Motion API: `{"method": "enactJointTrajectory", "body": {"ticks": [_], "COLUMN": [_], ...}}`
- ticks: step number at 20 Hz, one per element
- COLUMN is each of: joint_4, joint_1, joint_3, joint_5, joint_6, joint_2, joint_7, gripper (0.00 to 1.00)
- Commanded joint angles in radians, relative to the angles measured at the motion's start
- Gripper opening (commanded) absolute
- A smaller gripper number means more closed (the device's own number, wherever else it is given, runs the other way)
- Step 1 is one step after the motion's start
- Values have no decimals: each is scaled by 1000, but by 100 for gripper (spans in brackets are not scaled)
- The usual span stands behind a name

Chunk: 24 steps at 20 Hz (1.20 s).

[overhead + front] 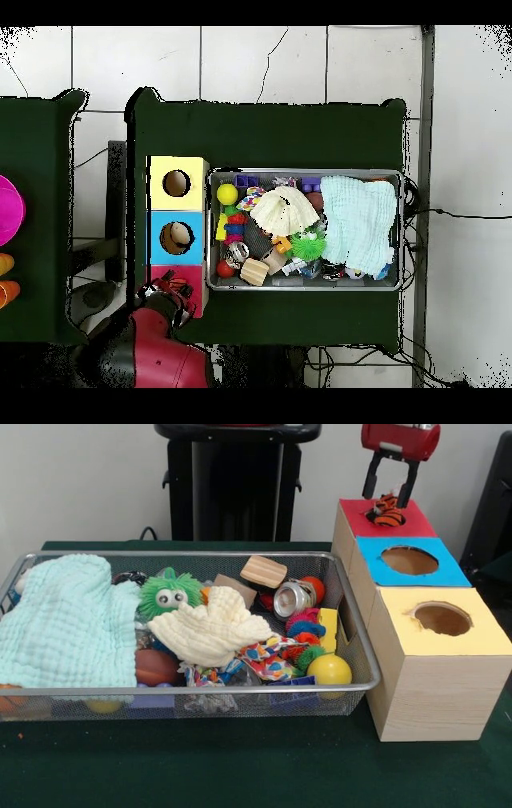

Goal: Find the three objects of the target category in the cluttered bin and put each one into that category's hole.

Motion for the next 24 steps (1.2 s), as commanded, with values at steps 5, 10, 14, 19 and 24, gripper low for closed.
{"method": "enactJointTrajectory", "body": {"ticks": [5,10,14,19,24], "joint_4": [86,90,92,98,109], "joint_1": [-42,-9,14,28,31], "joint_3": [132,115,101,77,91], "joint_5": [-52,-58,-59,-61,-50], "joint_6": [-44,-32,-15,0,-22], "joint_2": [9,11,8,1,6], "joint_7": [156,163,164,155,168], "gripper": [100,100,100,100,100]}}
